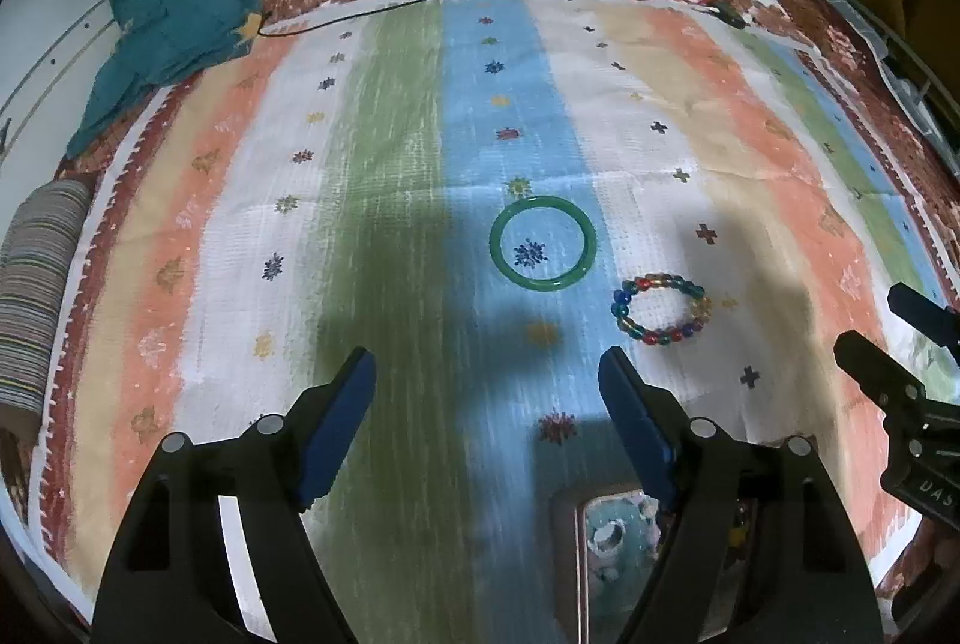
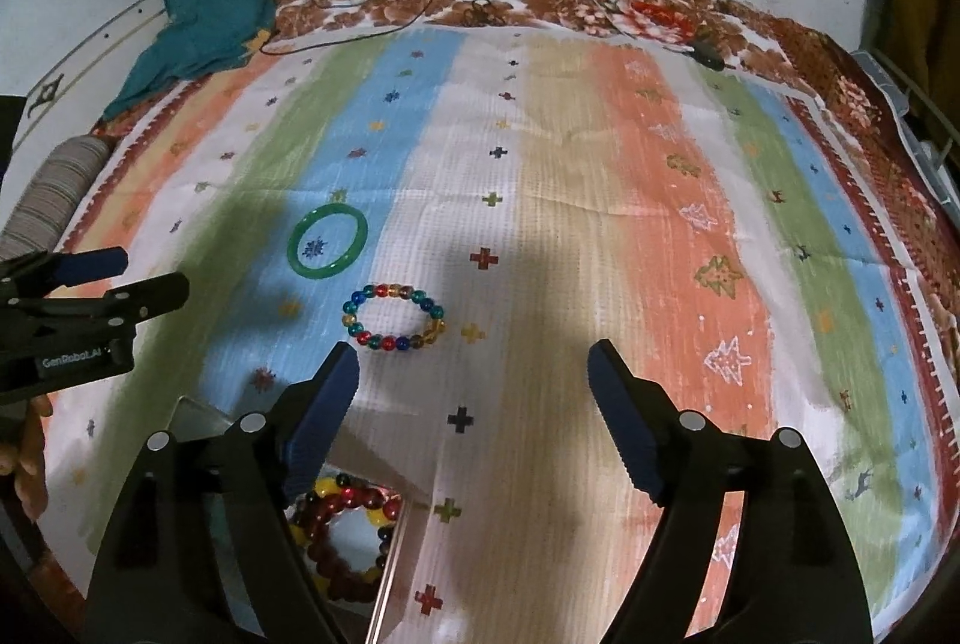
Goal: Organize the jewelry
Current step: 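Move left tool to green bangle while right tool approaches multicolour bracelet, then grasp green bangle with left tool while right tool grasps multicolour bracelet, then carry bangle and multicolour bracelet into the tin and open both tools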
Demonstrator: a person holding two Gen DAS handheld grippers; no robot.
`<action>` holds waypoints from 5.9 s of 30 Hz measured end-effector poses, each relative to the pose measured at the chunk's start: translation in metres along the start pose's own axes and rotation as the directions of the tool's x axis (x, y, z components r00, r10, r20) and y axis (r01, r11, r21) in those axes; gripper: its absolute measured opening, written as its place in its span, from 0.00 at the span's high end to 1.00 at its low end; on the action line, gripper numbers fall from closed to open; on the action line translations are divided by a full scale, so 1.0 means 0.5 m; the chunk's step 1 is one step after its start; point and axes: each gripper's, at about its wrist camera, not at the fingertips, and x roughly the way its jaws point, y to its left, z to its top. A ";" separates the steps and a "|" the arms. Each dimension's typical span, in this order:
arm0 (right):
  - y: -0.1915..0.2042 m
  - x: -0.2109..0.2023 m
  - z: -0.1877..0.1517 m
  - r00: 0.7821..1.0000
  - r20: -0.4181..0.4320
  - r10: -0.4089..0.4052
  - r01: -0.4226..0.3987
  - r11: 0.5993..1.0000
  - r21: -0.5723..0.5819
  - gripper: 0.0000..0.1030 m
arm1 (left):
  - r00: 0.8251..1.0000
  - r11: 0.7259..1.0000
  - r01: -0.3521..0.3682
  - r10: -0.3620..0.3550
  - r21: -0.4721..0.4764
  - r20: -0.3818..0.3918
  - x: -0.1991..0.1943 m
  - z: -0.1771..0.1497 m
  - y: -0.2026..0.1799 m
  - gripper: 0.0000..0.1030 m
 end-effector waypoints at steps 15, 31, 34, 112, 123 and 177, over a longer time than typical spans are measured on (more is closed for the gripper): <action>-0.001 0.053 0.023 0.999 -0.043 -0.005 0.004 1.000 -0.007 0.22 | 0.999 1.000 -0.015 0.016 0.008 -0.038 0.064 0.033 -0.005 0.25; -0.001 0.105 0.035 0.994 -0.104 0.018 -0.019 1.000 -0.011 0.22 | 0.997 1.000 -0.006 0.008 0.017 -0.078 0.122 0.060 -0.014 0.25; 0.002 0.114 0.038 0.993 -0.114 0.024 -0.026 1.000 -0.015 0.22 | 0.996 1.000 -0.004 0.005 0.015 -0.086 0.132 0.064 -0.013 0.25; 0.012 0.076 0.040 0.999 -0.024 0.044 -0.044 0.999 -0.003 0.90 | 0.999 0.995 0.040 -0.039 0.087 -0.010 0.057 0.072 -0.036 0.93; 0.003 0.016 0.035 0.999 0.037 0.037 -0.038 0.999 0.010 0.90 | 0.997 0.990 0.067 -0.072 0.127 0.035 -0.004 0.055 -0.068 0.92; 0.071 -0.174 -0.078 0.979 0.149 0.137 -0.130 0.990 -0.053 0.90 | 0.972 0.977 0.148 -0.172 0.151 0.160 -0.220 -0.109 -0.090 0.92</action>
